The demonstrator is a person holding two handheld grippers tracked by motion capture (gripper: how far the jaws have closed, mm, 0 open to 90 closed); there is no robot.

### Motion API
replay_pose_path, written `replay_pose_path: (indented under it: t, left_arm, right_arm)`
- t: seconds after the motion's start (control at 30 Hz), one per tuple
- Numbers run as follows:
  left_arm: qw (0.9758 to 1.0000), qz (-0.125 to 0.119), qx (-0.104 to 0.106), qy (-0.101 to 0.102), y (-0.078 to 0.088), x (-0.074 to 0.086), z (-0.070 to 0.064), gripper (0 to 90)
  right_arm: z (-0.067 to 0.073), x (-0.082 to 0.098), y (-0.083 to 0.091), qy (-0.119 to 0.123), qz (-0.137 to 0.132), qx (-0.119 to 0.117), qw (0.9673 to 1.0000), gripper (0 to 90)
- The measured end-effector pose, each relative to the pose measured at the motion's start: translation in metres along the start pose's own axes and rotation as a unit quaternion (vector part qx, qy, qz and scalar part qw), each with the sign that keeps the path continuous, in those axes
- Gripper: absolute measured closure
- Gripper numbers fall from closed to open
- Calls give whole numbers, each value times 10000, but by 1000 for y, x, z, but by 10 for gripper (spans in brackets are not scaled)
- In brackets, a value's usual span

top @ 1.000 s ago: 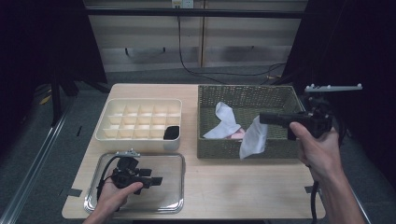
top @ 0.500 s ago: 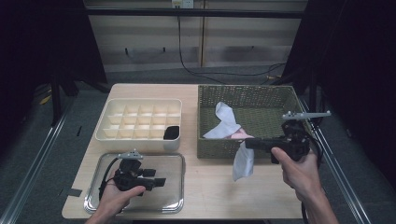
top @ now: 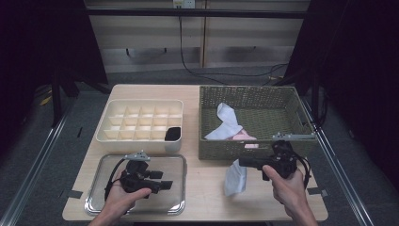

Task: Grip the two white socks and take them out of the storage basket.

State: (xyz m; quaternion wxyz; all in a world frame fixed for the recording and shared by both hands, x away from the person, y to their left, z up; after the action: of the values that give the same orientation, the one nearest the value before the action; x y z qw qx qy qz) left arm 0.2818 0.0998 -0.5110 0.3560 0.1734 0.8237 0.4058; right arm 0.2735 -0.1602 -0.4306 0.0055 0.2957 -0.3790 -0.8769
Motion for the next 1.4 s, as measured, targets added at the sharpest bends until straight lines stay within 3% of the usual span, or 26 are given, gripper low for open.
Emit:
replay_pose_path:
  t: [0.4,0.7,0.87,1.17,1.27,1.4]
  left_arm:
    - [9989,76,52,-450,-8,-22,-19,490]
    - [9979,60,153,-629,-13,-37,-33,542]
    - [9969,151,198,-751,-25,-45,-43,542]
    - [9944,335,360,-934,-52,-57,-62,544]
    - [9940,394,472,-909,-67,-58,-66,547]
    - [9939,570,411,-854,-81,-58,-64,529]
  right_arm:
    - [-24,23,-21,-223,89,78,9997,879]
    - [-36,39,-25,-386,115,160,9991,877]
    - [-50,47,-27,-537,54,209,9983,874]
    - [-78,57,-28,-717,44,516,9961,850]
    - [-82,61,-33,-752,160,474,9959,822]
    - [-78,65,-38,-688,309,455,9961,816]
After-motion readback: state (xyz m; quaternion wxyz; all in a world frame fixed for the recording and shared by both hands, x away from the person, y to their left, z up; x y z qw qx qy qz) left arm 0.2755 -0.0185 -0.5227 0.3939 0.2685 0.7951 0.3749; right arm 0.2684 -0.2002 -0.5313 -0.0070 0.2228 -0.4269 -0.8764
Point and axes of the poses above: each handheld gripper's, and its own axes: y roughly backward along the jaws, x roughly out of its underside, z roughly to its left, the point moved 10 cm from there along -y, roughly forward along the jaws, and after that the axes turned 15 degrees about z, right-handed, at the moved point
